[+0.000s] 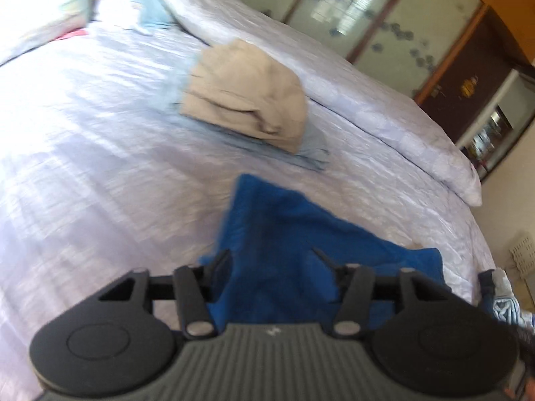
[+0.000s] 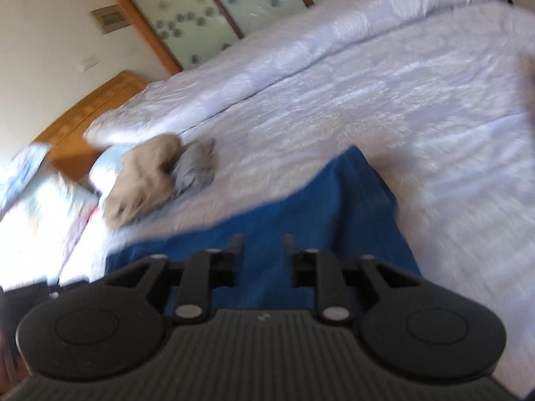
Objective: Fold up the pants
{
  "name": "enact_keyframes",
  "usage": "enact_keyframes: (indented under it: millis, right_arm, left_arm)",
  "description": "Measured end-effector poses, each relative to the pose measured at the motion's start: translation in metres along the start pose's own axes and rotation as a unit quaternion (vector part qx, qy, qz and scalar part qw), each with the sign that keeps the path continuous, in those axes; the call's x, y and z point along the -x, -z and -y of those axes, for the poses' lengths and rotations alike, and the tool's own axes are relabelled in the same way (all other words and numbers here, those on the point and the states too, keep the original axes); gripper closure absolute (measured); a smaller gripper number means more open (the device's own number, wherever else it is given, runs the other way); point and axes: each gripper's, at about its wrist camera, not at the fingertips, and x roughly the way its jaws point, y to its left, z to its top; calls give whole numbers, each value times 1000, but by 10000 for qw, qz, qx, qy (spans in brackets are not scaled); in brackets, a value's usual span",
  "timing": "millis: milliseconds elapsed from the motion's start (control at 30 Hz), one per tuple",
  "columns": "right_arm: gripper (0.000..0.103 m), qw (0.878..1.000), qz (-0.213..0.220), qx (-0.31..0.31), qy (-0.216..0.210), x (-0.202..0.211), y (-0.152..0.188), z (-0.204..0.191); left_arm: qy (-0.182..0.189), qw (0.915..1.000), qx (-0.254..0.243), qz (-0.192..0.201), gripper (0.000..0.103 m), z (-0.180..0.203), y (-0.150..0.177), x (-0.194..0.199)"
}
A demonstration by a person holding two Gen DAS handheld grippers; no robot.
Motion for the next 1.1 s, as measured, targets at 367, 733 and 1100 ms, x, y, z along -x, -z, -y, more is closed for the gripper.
enact_keyframes:
  millis: [367,733,1100]
  right_arm:
    - [51,9595,193,-2798,277,37,60,98]
    - [98,9804,-180,-1914,424,4,39,84]
    - [98,9762,-59,-1979,888,20,36,122]
  left_arm:
    - [503,9785,1825,-816,30,-49,14,-35]
    - [387,9643,2429,-979,85,-71,25,-53]
    - [268,9690,2179,-1130,80,-63,28,-46]
